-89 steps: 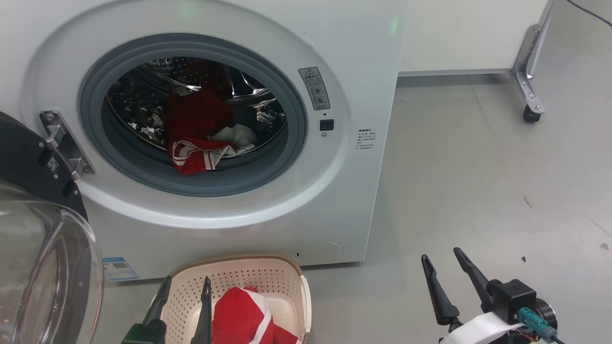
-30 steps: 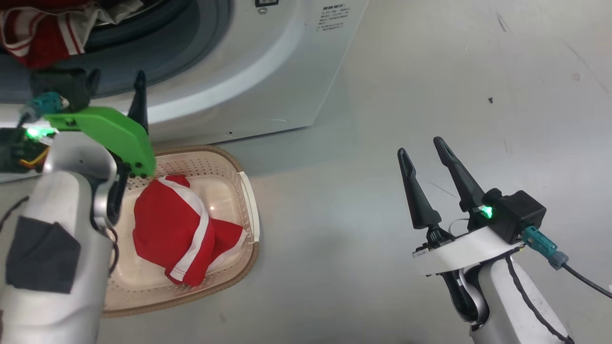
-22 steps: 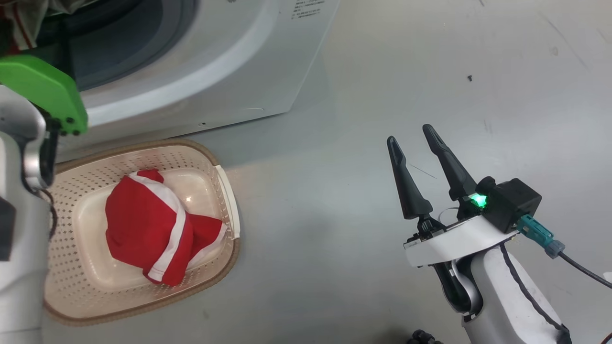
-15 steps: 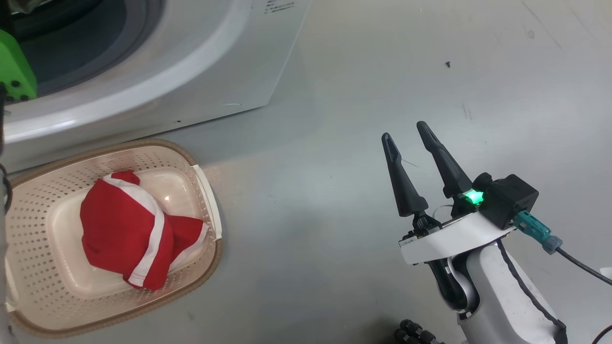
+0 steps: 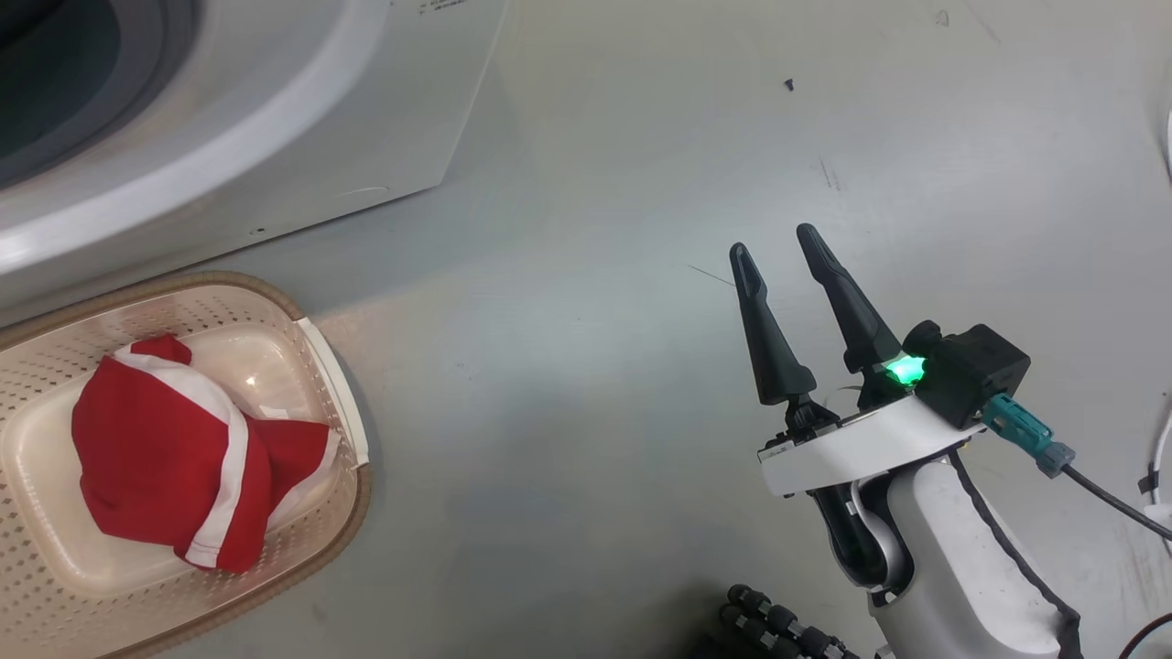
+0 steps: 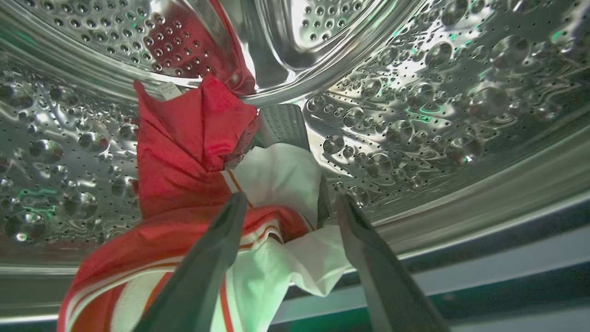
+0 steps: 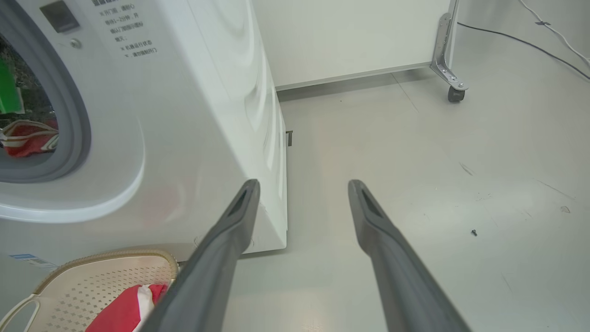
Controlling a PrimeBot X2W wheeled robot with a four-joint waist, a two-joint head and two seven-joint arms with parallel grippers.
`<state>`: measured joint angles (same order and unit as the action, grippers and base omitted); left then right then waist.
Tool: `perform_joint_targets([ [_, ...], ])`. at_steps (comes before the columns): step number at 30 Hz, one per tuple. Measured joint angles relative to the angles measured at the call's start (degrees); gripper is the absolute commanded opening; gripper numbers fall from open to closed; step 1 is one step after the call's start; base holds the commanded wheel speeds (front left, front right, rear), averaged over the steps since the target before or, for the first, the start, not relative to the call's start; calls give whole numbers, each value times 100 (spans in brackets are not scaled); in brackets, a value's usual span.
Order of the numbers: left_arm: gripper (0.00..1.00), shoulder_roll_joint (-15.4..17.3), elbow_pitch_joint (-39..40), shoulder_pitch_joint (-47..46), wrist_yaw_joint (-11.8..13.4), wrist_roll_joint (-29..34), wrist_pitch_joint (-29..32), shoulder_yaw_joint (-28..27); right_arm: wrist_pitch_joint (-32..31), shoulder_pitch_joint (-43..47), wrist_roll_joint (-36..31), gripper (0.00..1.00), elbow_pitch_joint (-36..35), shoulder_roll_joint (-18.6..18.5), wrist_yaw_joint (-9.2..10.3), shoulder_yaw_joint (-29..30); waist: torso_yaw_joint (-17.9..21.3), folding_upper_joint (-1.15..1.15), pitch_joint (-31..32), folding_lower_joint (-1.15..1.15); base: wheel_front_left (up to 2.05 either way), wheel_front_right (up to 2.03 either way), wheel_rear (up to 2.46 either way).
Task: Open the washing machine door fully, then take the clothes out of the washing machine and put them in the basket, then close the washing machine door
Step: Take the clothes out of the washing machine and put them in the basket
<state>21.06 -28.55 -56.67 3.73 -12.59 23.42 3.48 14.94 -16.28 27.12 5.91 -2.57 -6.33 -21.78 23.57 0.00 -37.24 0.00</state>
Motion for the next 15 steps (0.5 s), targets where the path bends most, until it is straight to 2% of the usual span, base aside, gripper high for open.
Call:
perform_joint_targets([
  [8,100,23,-335,-169,1,9,414,27,0,-114,52,100,-3,2,5,-12,32,0,-55,0,0,0,0],
  [15,100,208,-692,-278,107,115,926,-29,0,-126,53,100,-3,2,53,-15,14,0,-79,0,0,0,0],
])
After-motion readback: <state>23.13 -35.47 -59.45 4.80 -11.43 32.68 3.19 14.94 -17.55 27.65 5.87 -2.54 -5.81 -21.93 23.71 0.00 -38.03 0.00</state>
